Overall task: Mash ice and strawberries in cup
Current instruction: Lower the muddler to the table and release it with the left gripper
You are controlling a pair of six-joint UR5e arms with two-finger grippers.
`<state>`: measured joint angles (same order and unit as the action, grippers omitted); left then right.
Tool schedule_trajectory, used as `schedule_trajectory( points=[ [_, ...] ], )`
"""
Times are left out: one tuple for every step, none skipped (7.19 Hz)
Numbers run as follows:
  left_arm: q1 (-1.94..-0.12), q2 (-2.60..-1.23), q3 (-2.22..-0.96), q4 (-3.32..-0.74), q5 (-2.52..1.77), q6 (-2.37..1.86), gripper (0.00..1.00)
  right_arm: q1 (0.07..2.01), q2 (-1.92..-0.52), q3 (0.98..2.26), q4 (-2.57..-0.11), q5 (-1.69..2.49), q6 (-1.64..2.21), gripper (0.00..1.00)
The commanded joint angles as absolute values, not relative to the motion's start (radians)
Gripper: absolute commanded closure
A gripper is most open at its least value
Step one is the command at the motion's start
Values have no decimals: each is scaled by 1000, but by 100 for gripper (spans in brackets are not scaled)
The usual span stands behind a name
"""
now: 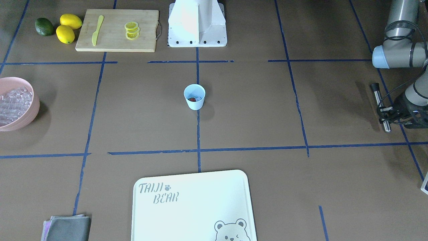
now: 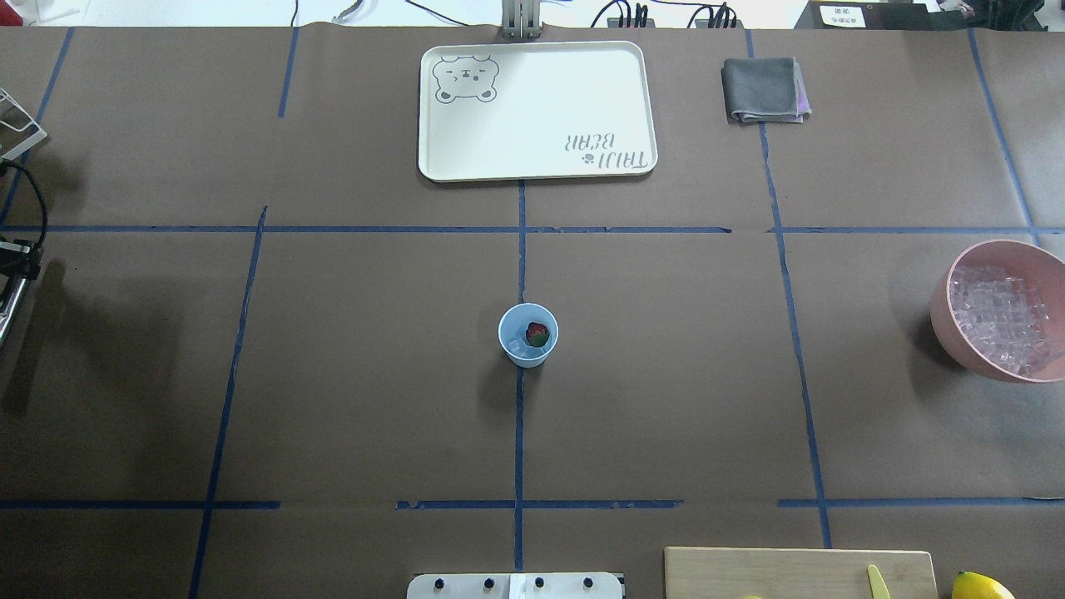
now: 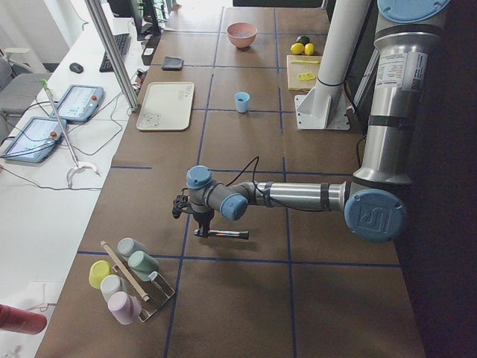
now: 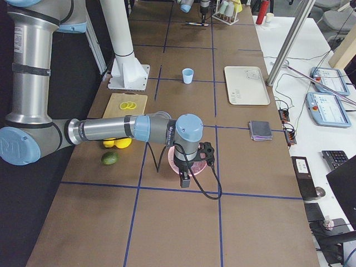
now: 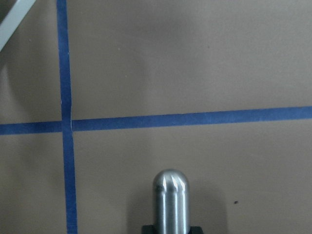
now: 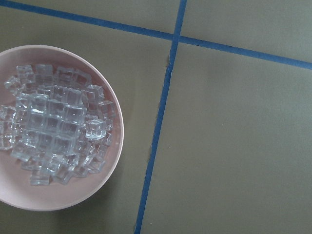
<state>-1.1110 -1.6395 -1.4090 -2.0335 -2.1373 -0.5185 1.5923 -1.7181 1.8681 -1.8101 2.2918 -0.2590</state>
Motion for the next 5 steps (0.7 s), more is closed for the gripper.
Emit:
schedule_trajectory(
  points=[
    [-1095,-1640,-1399,-2039,-2138,-519,98,1592,-1718,1868,-1810,2292,-259,1],
    [-1097,-1640,-1401,-2040,-2138,-518,73,1592,-1718,1867,-1810,2292,-258,1],
    [-1097,-1640,-1405,-2043,-2140,-518,1,1592,-1718,1868,-1810,2292,-258,1],
    [-1097,-1640,-1405,-2045,-2164,-517,0,1592,-1718,1868,-1810,2292,-258,1],
    [-1097,-1640,-1408,-2043,-2222,-511,0,1592,-1718,1870,-1810,2293,-255,1]
  ],
)
